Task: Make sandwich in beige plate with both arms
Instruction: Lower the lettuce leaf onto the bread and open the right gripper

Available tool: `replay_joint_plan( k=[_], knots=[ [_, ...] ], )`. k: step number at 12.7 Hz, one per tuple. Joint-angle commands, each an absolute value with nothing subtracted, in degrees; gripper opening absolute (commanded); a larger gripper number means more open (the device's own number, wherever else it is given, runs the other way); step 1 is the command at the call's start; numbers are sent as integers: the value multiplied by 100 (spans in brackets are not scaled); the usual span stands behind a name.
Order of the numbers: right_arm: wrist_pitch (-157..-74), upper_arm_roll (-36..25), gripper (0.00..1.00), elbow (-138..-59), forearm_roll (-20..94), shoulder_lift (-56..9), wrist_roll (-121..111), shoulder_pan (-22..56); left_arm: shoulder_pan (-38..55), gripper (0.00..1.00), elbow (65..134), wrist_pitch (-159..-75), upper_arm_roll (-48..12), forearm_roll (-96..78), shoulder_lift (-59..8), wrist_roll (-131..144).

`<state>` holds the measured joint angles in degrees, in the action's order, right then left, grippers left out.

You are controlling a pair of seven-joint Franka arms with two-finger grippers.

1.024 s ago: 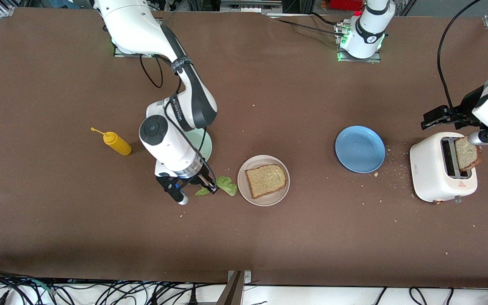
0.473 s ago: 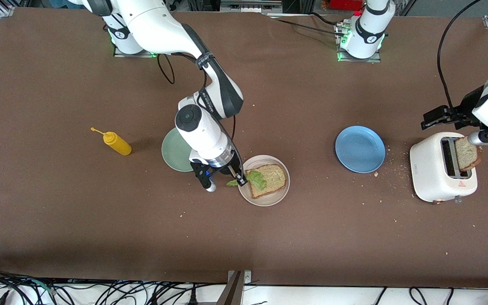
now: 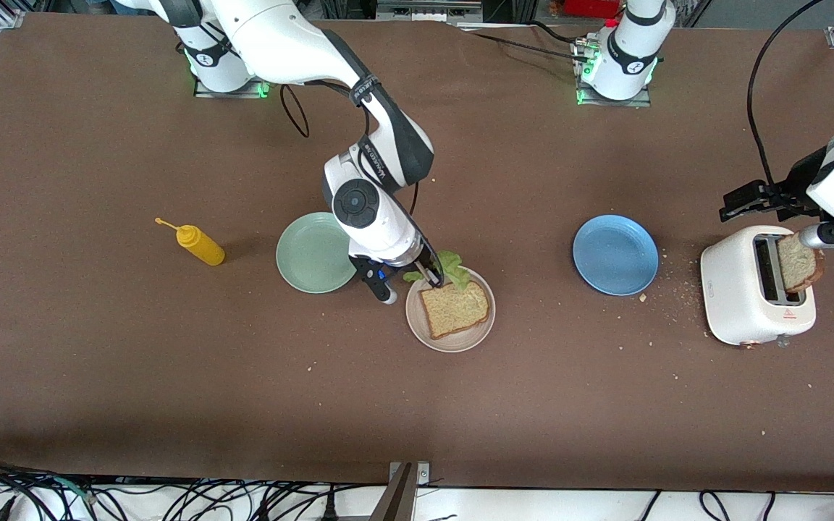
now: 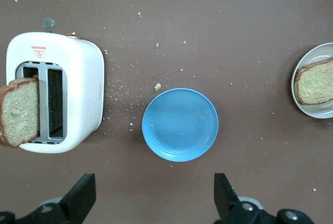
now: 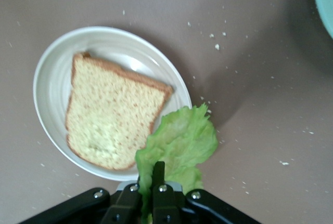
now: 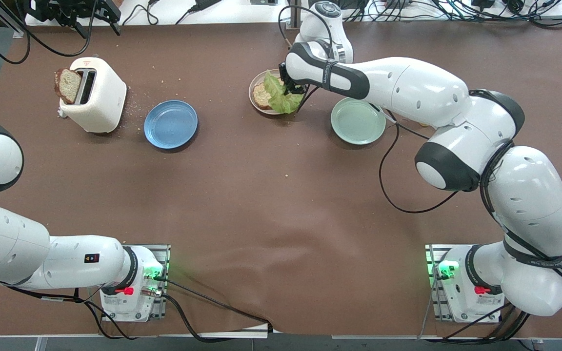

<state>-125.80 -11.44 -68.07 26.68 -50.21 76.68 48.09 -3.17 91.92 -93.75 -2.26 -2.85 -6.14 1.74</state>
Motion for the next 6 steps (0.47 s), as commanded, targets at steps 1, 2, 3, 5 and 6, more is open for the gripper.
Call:
replay_joint_plan(
  k=[1,2,3,5,6],
  knots=[
    [-12497,-1134,0,-6513,2400,-5220,7192,4843,-281,100,9141,-9387,-220,-123,-633,158],
    [-12507,-1142,0,-6443,2391,-5273,7146,4834,-281,100,9141,-9387,-220,-123,-633,150],
    [-12620,-1143,0,-6381,2391,-5352,7137,4825,-281,100,9141,-9387,-220,-123,-633,149],
    [-13023,-1134,0,-6363,2399,-5493,7137,4825,-281,100,9141,-9387,-220,-123,-633,149],
    [-13182,-1134,0,-6363,2399,-5537,7128,4825,-281,100,9141,-9387,-220,-123,-633,149]
  ],
)
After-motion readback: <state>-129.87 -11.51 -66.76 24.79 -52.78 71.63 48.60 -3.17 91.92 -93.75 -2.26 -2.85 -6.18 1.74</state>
